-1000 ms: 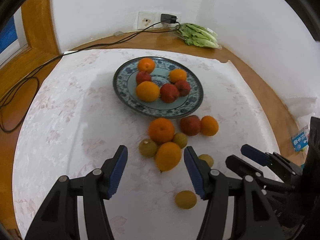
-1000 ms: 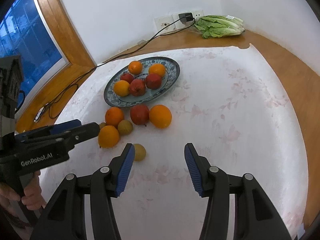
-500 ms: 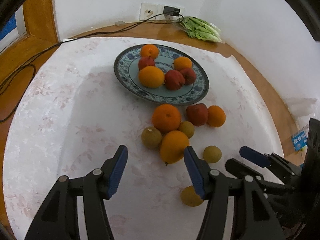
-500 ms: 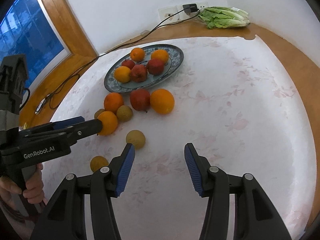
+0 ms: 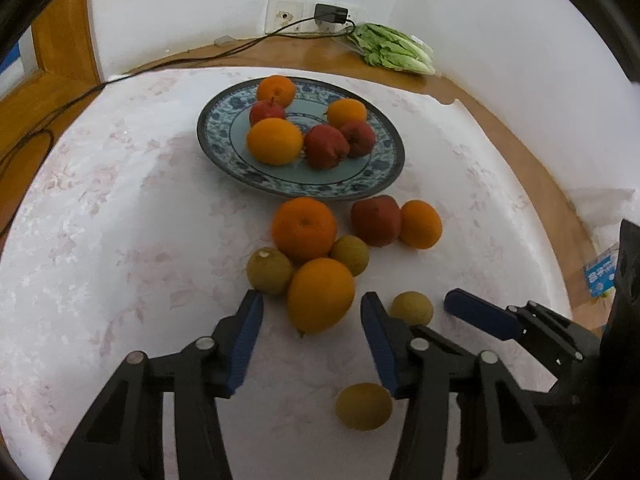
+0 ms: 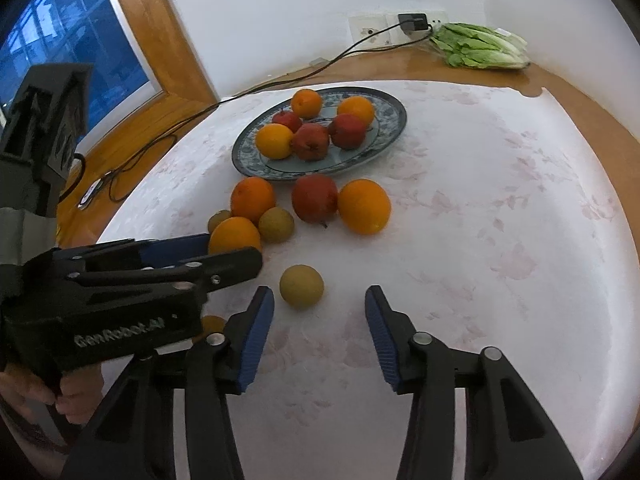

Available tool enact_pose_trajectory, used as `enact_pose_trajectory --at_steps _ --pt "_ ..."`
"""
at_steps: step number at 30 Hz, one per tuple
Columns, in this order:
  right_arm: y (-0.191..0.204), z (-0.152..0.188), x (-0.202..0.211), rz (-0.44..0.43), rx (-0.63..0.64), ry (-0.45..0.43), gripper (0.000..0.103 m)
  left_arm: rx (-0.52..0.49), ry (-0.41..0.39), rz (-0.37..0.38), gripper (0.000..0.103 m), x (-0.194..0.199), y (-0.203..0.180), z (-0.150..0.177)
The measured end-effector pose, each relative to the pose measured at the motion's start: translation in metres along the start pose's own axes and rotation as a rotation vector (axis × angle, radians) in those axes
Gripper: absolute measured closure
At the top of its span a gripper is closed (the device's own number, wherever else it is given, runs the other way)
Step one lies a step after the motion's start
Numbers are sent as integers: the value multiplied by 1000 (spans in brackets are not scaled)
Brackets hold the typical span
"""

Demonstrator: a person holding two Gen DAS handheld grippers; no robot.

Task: Organize fruits
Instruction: 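Close the left gripper on a large orange while the right gripper grasps a small yellow-green fruit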

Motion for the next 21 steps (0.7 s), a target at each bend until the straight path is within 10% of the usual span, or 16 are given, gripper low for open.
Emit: enact_pose_trajectory --at_steps 6,21 --pt "5 -2 -5 -4 19 -4 69 8 -4 20 69 2 4 1" --pt "9 -4 0 -27 32 -15 78 -14 -29 40 68 16 3 2"
Point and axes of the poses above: each gripper's, at about its wrist camera, not at the fingertips, and x roughly against the way its jaws point, y to its left, z to its underside, the point moved 3 cm from there along -x, roughly the way its jaws point, and after that the axes turned 3 degrees about z, right-handed, at the moved point
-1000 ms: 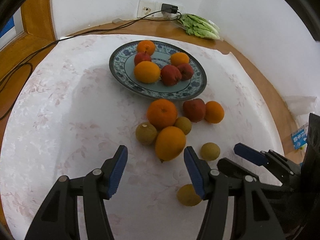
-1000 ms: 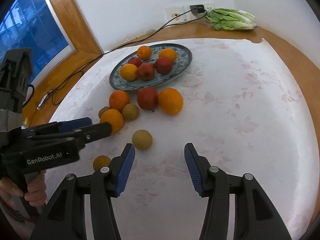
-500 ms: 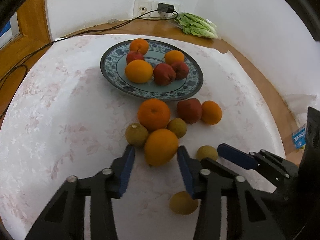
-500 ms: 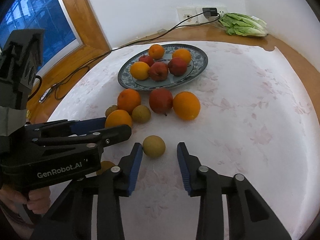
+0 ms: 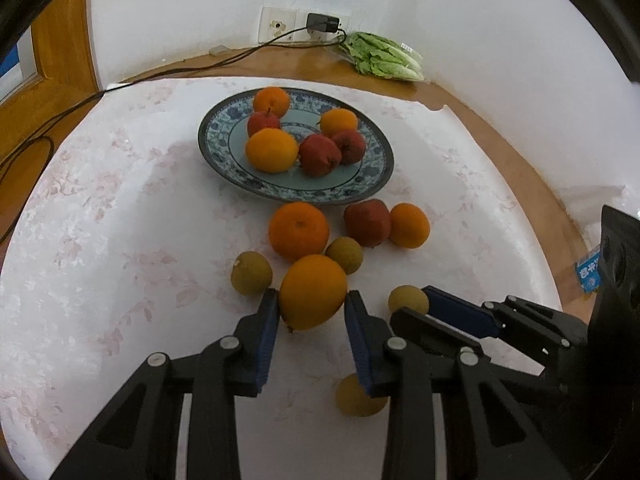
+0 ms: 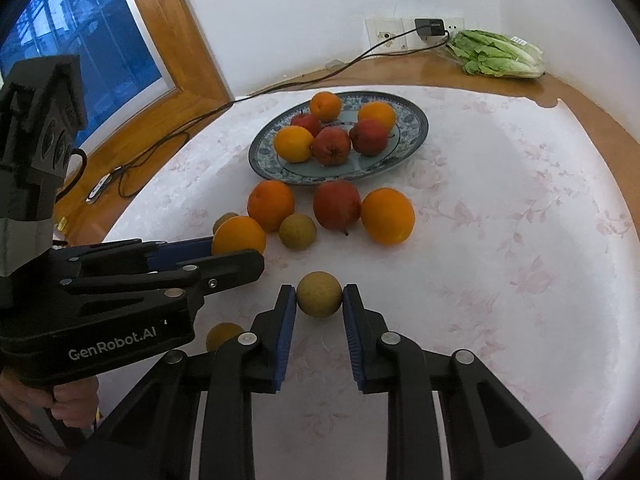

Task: Organize fruits
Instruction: 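Close the left gripper on a large orange while the right gripper grasps a small yellow-green fruit, then carry the orange in the left gripper onto the plate while the right gripper carries its yellow-green fruit there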

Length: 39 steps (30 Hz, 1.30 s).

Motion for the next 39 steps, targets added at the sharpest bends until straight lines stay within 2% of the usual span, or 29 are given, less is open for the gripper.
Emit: enact_pose_trajectory --at_steps 9,21,30,39 --pt "-2 -11 14 -10 -2 -39 78 -10 -34 1 68 12 -1 -8" --pt "-9 -46 18 18 13 -69 78 -14 -83 -37 68 15 7 -42" --pt "-15 -70 3 41 2 -76 78 -18 -62 -55 68 -5 14 -63" --pt "-17 -81 -23 52 10 -55 78 -18 -33 -58 68 -27 19 -67"
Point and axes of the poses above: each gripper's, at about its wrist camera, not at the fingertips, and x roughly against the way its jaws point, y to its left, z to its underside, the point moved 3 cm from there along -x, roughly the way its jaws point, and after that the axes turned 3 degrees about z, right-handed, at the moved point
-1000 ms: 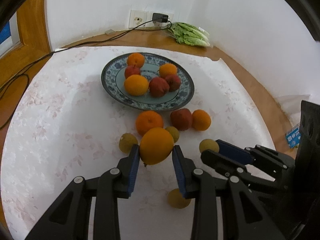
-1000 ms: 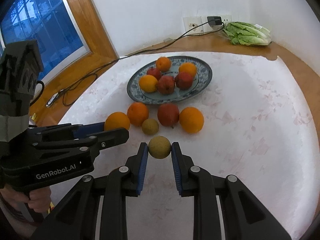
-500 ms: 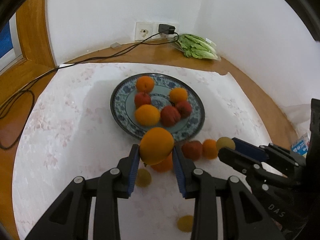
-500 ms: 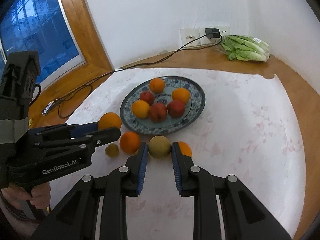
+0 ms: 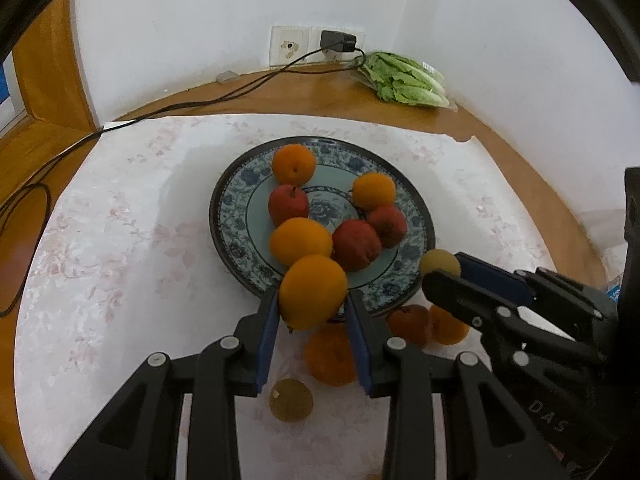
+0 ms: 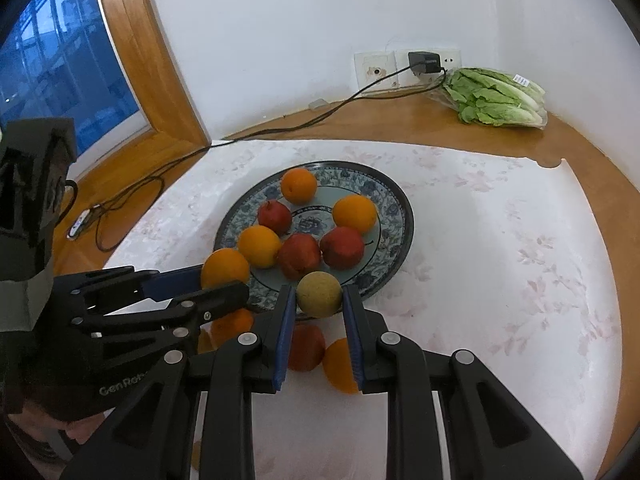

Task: Organize fruits
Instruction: 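Carry the orange in the left gripper onto the plate while the right gripper carries its yellow-green fruit there, then open the left gripper to release the orange while the right gripper releases its fruit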

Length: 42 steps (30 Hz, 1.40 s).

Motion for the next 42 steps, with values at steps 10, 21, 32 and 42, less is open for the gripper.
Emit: enact_pose_trajectory --at_steps 10,21,32,42 --pt "-10 -1 -19 21 -7 20 78 -32 -9 -16 69 -16 -3 -8" --pt "-14 -1 -22 29 -7 12 78 -37 -11 -8 69 -20 -5 -9" --pt "-16 -1 -15 23 -36 -1 64 -27 -15 0 65 -12 -7 -7" --pt "-16 3 1 19 -43 -12 62 -9 -35 6 54 11 0 -1"
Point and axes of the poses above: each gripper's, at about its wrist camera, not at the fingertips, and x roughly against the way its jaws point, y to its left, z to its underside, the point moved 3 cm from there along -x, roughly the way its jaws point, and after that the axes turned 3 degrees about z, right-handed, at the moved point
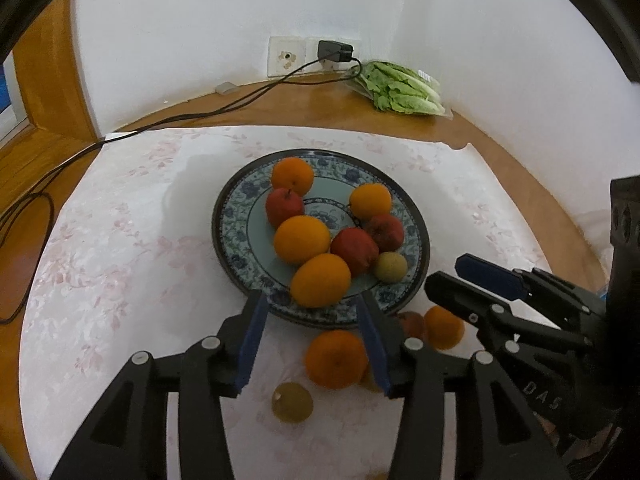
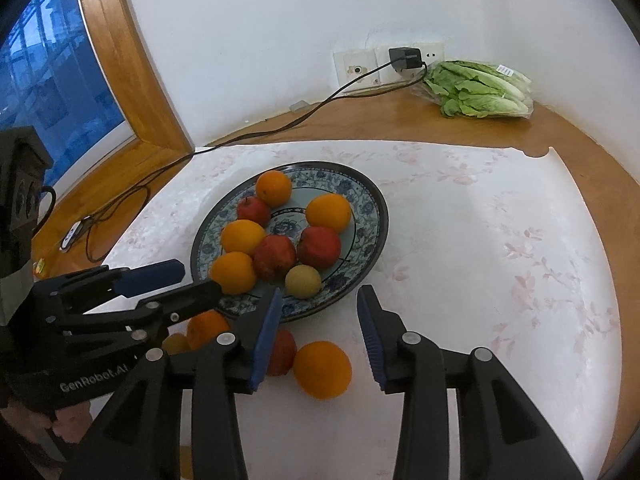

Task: Organize fruits
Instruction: 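Open the left gripper to release the orange while the right gripper releases its fruit, then withdraw both grippers from the plate toward the remaining fruit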

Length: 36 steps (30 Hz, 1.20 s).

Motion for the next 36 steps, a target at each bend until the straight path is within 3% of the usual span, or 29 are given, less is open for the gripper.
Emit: enact_pose_trajectory --at_steps 20,36 --pt "-1 25 19 -1 -8 14 62 54 1 -4 53 25 13 25" --pt "1 36 13 14 9 51 62 71 33 -2 53 21 16 47"
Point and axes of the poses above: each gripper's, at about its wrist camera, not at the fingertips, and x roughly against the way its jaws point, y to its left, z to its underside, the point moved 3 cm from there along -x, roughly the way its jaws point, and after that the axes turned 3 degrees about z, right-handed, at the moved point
